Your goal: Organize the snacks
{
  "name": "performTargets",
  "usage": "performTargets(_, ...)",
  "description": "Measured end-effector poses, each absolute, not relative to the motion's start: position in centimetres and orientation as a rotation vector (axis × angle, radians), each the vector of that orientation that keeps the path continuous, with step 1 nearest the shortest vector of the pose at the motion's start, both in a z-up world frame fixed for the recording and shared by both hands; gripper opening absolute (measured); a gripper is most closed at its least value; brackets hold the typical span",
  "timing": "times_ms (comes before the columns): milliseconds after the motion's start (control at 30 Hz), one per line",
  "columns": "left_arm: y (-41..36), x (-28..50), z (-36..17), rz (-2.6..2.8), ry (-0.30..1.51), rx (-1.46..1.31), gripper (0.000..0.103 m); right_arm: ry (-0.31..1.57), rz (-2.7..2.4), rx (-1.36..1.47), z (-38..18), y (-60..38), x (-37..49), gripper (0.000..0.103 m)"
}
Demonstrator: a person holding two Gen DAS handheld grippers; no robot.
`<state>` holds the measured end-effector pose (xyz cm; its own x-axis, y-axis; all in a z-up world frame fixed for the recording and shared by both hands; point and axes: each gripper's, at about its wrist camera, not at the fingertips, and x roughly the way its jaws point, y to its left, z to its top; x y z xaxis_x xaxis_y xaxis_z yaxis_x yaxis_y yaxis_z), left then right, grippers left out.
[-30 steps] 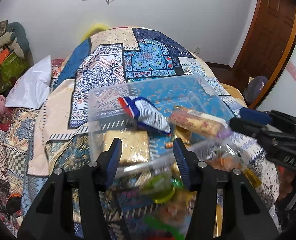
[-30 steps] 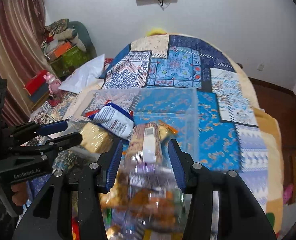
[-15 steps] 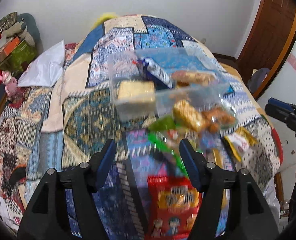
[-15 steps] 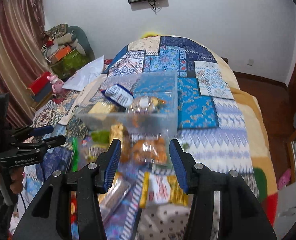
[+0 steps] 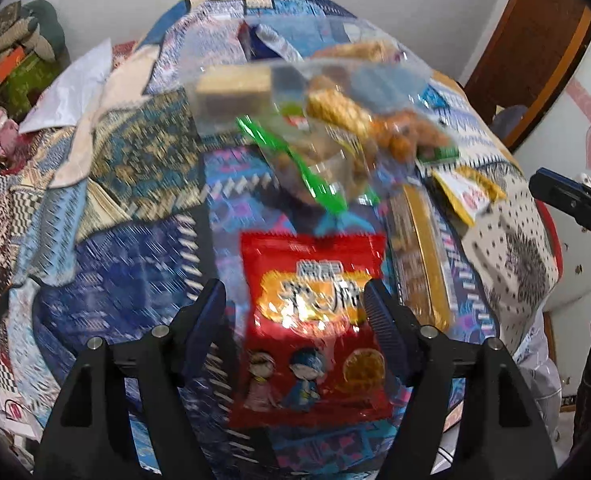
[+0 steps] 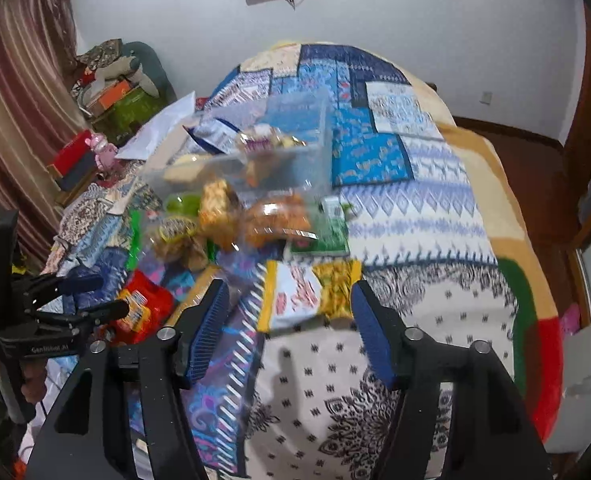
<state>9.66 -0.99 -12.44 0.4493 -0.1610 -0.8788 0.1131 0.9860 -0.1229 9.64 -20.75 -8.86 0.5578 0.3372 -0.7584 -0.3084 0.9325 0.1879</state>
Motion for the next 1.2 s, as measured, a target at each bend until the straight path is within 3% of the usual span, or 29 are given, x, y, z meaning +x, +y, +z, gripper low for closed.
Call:
performTargets(267,-1.4,9.0,-14.1,-0.211,1.121,-0.100,0.085,0.945,0.370,0.033,-11.2,-20.8,9.7,0.079)
performTargets(600,-2.0,9.1,-15.6,-0.184,1.119,-0.046,0.087,0.997,0.354,0.010,-13.5,-19.6,11.8,0.079)
performTargets(1133,-1.2,9.5,-15.6,-0.170,1.068,-0.041,0.068,1.045,0.352,0.024,-15.3,-18.0,14.2,0.085)
performTargets(1200,-1.0,9.3,-15.5,-0.169,1.066,-0.041,0.068,1.047,0.352,0.024,-15.4,-18.0,14.2,0.077)
